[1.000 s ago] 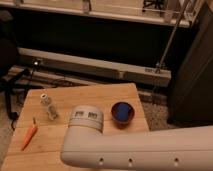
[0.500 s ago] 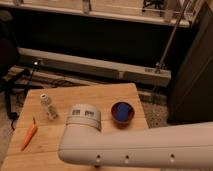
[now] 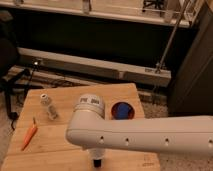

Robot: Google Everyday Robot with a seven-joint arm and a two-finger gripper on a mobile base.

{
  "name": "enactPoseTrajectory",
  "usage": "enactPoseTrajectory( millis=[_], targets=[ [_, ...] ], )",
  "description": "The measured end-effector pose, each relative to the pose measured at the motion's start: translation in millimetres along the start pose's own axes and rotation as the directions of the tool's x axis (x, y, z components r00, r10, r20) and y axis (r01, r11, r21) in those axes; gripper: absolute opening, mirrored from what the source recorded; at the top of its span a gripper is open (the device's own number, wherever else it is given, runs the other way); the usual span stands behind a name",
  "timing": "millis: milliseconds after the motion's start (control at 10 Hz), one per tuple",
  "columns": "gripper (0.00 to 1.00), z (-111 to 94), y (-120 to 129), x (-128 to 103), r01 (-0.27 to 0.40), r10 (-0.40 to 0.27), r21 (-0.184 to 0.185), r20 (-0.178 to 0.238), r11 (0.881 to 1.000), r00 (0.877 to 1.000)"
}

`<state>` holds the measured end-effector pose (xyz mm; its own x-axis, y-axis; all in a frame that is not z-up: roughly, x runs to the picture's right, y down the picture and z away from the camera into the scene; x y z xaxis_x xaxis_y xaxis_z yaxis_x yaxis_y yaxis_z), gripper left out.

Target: Place the ceramic cup over the eraser

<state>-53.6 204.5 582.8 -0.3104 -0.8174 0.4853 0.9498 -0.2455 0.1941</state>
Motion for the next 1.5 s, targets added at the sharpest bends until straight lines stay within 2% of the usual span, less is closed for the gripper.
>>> enactPoseTrajectory(
  millis=[300,400,800,1000,1300,1400,1500],
  targets=[
    [0.0,23.6,11.1,14.4,-0.032,0.032,0.026,0.007,0.999,0.999],
    [0.0,31.4,10.4,12.9,-0.033,0.032,0.042,0.022,0.999,0.999],
    [0.0,46.4,3.4,-9.5,-0.012,0.006,0.079,0.071,0.997,0.997],
    [0.01,54.0,3.8,-16.6,-0.007,0.003,0.069,0.062,0.998,0.998],
    [0.22,63.3,3.4,-18.5,-0.001,0.001,0.028,-0.002,1.0,1.0],
    [0.35,64.8,-0.1,-20.4,0.001,-0.001,0.018,-0.028,1.0,1.0],
    [0.44,64.9,-2.6,-22.5,0.001,-0.001,0.015,-0.039,1.0,0.999]
  ],
)
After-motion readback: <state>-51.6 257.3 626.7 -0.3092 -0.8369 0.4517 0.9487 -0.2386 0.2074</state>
